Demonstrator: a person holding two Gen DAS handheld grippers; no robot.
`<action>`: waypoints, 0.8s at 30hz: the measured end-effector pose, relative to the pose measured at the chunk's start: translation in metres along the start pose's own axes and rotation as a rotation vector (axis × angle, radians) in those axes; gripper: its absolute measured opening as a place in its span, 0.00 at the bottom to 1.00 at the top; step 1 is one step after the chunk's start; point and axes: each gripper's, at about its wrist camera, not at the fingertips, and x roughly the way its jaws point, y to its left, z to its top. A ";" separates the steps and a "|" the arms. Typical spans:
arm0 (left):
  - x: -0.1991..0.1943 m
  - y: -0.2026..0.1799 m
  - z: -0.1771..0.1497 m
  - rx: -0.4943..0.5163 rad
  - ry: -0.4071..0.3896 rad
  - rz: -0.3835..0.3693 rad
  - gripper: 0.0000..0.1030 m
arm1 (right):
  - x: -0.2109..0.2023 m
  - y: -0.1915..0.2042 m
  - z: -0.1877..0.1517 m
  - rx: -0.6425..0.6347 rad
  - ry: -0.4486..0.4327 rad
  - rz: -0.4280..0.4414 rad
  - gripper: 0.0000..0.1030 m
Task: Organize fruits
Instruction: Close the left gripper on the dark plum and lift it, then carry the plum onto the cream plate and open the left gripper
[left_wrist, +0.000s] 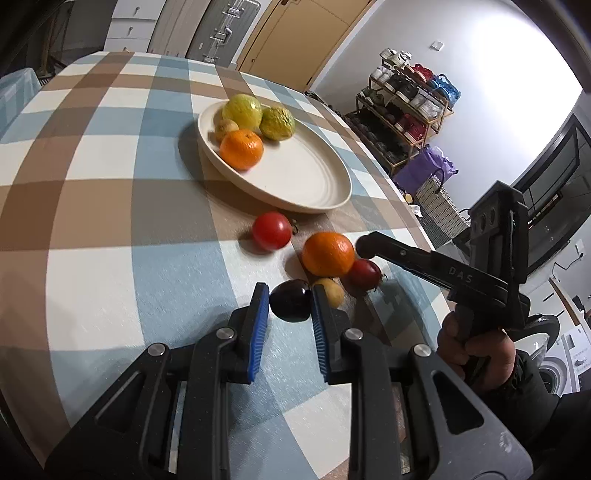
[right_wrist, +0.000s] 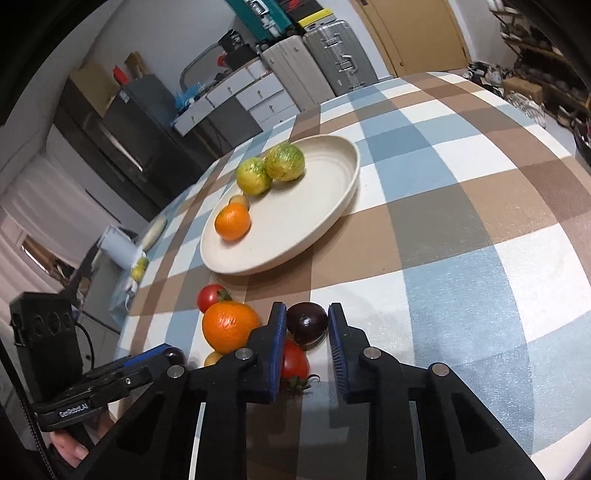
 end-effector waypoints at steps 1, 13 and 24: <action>-0.001 0.001 0.003 0.000 -0.004 0.002 0.20 | -0.003 -0.001 0.001 0.002 -0.012 0.001 0.22; 0.003 0.001 0.043 0.034 -0.025 0.030 0.20 | -0.017 -0.002 0.016 -0.010 -0.081 0.074 0.22; 0.028 -0.013 0.116 0.124 -0.064 0.086 0.20 | -0.007 0.008 0.049 -0.071 -0.091 0.125 0.22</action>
